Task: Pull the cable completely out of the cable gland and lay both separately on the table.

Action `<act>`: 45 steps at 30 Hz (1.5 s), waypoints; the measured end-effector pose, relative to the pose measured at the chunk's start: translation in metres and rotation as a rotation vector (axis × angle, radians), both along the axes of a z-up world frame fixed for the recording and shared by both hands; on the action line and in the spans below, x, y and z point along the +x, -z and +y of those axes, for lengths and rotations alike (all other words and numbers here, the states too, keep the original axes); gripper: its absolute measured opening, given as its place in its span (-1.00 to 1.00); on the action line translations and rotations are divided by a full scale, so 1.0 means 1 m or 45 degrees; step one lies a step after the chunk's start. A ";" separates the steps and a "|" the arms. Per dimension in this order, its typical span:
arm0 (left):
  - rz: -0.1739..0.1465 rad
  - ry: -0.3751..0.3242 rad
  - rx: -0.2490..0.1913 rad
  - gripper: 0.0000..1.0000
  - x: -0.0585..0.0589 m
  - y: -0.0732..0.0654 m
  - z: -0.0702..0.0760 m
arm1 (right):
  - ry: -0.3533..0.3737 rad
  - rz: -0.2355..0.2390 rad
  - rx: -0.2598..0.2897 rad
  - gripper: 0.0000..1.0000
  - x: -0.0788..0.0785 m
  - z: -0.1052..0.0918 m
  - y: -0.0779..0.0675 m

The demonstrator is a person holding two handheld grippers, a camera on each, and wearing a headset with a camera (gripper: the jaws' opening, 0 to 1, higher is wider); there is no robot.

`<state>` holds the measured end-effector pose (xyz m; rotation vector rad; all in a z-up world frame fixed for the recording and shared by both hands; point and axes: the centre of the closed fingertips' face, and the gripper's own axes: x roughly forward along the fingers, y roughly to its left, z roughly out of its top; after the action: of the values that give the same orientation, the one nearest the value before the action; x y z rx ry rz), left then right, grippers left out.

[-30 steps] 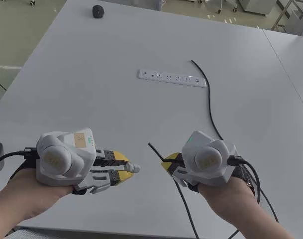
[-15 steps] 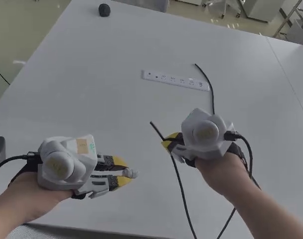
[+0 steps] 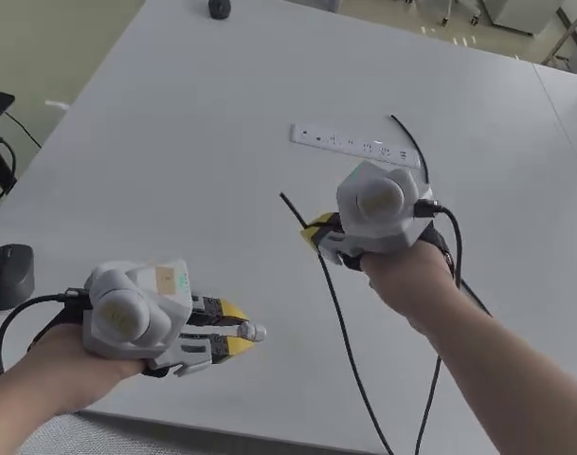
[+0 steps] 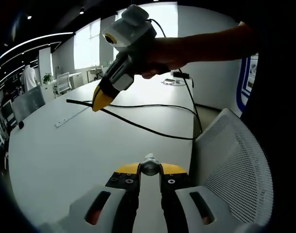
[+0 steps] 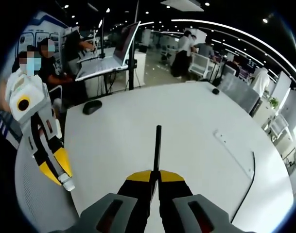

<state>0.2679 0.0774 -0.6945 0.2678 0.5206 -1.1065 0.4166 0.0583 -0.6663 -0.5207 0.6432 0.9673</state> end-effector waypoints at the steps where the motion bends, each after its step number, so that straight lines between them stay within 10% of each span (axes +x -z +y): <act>1: 0.005 0.002 0.003 -0.69 -0.001 0.002 0.002 | -0.003 -0.002 0.005 -1.00 0.002 0.004 -0.001; 12: 0.063 -0.057 -0.067 -0.69 -0.001 0.017 0.020 | -0.050 -0.002 0.086 -1.00 0.027 0.071 -0.008; 21: 0.077 -0.074 -0.067 -0.69 -0.005 0.034 0.031 | -0.166 0.004 0.092 -1.00 0.012 0.117 -0.001; 45: 0.155 -0.124 -0.060 -0.68 -0.003 0.087 0.069 | -0.499 0.092 -0.069 -1.00 -0.024 0.208 0.082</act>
<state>0.2648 0.1468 -0.7813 0.1328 0.6090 -1.0435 0.3926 0.2660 -0.7480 -0.6775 0.6453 1.3452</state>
